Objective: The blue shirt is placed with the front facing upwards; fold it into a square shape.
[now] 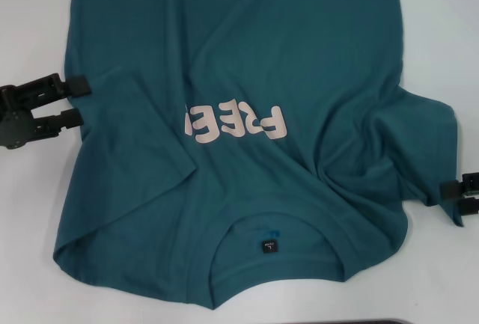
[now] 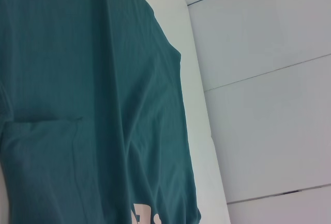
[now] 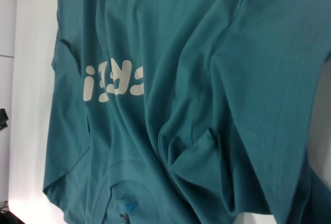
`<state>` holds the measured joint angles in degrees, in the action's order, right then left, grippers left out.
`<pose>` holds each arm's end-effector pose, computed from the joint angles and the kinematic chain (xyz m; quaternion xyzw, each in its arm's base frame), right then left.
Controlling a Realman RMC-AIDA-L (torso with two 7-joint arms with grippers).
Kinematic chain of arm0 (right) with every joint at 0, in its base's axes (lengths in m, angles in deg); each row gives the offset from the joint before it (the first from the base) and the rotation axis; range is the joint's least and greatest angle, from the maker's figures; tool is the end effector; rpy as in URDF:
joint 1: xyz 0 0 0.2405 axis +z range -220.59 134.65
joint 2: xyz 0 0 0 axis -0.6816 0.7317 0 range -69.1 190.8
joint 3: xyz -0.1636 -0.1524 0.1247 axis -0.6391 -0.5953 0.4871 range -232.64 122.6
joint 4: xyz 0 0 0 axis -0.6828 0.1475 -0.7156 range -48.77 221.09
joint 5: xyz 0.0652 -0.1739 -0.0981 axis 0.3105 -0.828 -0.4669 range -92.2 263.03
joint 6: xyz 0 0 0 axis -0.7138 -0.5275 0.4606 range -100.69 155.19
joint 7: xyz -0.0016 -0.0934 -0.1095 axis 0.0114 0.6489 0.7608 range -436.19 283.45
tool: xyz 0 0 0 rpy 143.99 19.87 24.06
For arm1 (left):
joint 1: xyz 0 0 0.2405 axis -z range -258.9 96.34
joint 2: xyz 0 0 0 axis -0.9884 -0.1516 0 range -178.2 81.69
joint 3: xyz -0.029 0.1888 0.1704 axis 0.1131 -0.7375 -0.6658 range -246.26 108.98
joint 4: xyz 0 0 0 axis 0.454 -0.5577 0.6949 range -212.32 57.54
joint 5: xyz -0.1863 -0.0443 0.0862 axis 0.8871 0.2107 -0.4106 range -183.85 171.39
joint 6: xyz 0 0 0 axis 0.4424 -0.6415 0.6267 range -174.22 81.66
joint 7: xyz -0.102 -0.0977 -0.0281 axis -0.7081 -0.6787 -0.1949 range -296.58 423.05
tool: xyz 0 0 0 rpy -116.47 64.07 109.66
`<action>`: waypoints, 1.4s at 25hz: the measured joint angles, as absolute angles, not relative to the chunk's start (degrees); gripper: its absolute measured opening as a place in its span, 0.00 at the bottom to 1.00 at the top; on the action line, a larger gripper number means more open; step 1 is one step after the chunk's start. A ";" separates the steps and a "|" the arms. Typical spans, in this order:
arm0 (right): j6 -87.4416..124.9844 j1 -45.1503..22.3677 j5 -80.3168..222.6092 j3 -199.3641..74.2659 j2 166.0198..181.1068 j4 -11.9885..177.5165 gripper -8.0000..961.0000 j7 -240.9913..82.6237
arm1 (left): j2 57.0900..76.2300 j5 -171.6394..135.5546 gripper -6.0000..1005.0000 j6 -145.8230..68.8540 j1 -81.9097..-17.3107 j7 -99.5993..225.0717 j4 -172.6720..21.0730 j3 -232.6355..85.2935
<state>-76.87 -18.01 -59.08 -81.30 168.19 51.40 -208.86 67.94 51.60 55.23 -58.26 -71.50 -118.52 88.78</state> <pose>0.3619 0.2518 0.0733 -0.7042 0.7052 0.0817 0.0048 -0.3173 0.2808 0.0561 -0.6787 -0.6648 -0.3110 0.0261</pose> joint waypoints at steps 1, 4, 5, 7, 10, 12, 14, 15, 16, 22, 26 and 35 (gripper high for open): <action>-76.55 -17.98 -59.08 -81.55 168.28 51.39 0.85 -208.86 | 67.94 51.60 0.93 55.23 -58.29 -71.50 -118.52 88.77; -76.13 -17.93 -59.08 -81.97 168.37 51.39 0.85 -208.85 | 67.94 51.60 0.93 55.23 -58.31 -71.50 -118.52 88.77; -76.08 -17.92 -59.09 -82.07 168.38 51.39 0.85 -208.85 | 67.94 51.60 0.93 55.23 -58.32 -71.50 -118.53 88.77; -76.06 -17.93 -59.13 -82.24 168.34 51.35 0.85 -208.93 | 67.94 51.60 0.93 55.24 -58.33 -71.50 -118.52 88.77; -76.06 -18.05 -59.16 -82.13 168.00 51.29 0.85 -209.10 | 67.94 51.60 0.93 55.23 -58.34 -71.50 -118.52 88.80; -76.03 -18.10 -59.17 -82.09 167.90 51.31 0.85 -209.11 | 67.98 51.60 0.93 55.24 -58.34 -71.50 -118.53 88.80; -75.78 -18.07 -59.17 -82.25 167.99 51.34 0.85 -209.12 | 68.00 51.60 0.93 55.24 -58.34 -71.50 -118.52 88.77; -75.49 -18.01 -59.17 -82.31 168.13 51.34 0.85 -209.12 | 68.01 51.60 0.93 55.23 -58.34 -71.50 -118.52 88.77; -75.32 -17.95 -59.17 -82.35 168.25 51.35 0.85 -209.12 | 68.01 51.60 0.93 55.24 -58.34 -71.50 -118.52 88.78; -74.86 -17.75 -59.17 -82.25 169.13 51.36 0.85 -208.96 | 68.03 51.60 0.93 55.24 -58.28 -71.58 -118.52 88.88; -74.16 -17.79 -59.17 -81.99 169.49 51.43 0.85 -208.96 | 68.03 51.77 0.93 55.24 -58.33 -71.59 -118.52 88.97; -72.74 -17.80 -58.56 -80.09 169.75 51.45 0.84 -208.89 | 68.03 51.71 0.93 55.24 -58.34 -71.59 -118.52 89.04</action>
